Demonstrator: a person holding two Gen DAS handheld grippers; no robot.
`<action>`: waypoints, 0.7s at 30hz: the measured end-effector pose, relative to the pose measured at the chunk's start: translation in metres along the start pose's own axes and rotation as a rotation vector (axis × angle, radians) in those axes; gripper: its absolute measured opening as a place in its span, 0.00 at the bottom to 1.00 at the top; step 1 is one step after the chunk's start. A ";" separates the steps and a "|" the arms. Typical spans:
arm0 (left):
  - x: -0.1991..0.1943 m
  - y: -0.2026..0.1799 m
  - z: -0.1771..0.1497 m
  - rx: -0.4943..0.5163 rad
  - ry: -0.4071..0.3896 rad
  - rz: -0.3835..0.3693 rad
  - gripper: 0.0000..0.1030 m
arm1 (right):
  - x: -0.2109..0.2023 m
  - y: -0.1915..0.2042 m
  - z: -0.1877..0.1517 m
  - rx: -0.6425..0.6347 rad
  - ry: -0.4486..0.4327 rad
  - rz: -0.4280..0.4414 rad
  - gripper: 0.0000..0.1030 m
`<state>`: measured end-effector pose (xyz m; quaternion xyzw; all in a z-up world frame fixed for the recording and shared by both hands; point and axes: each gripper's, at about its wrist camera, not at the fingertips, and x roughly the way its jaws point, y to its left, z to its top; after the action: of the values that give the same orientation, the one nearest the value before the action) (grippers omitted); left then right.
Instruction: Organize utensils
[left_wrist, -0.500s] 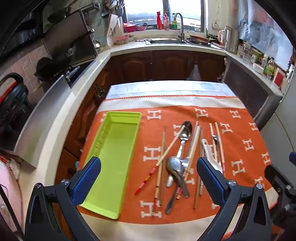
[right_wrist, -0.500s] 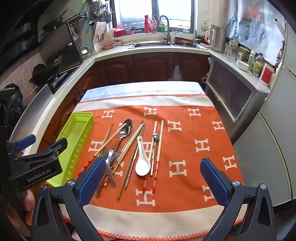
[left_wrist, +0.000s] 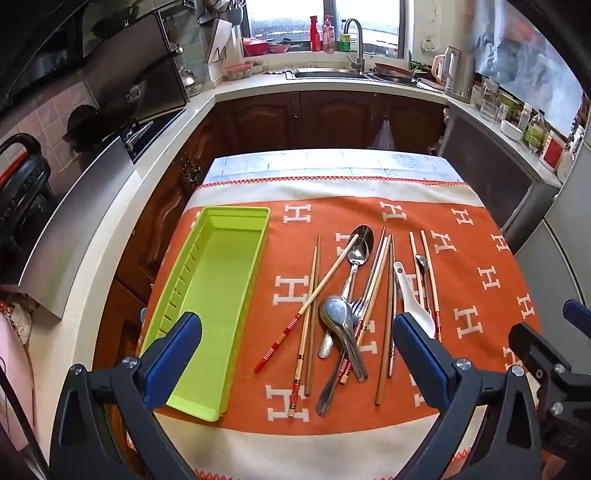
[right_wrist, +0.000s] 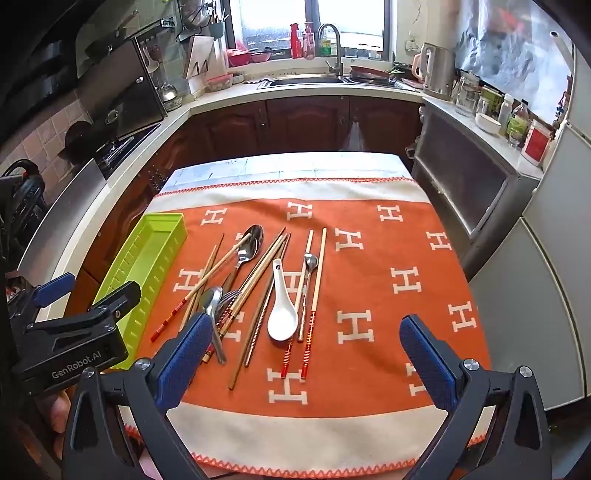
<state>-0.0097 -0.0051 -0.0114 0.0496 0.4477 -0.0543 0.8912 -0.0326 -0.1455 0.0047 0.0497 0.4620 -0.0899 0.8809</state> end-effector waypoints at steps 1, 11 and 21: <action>0.001 -0.001 0.000 0.000 0.002 0.000 0.99 | 0.000 0.001 0.000 -0.002 0.002 0.004 1.00; 0.004 -0.004 -0.004 0.012 0.018 -0.029 0.99 | 0.002 0.002 -0.002 0.010 0.003 0.017 1.00; 0.006 -0.008 -0.007 0.019 0.027 -0.045 0.99 | 0.001 0.001 -0.003 0.019 0.001 0.025 1.00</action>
<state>-0.0125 -0.0121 -0.0204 0.0486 0.4603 -0.0778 0.8830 -0.0346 -0.1442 0.0019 0.0640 0.4610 -0.0833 0.8811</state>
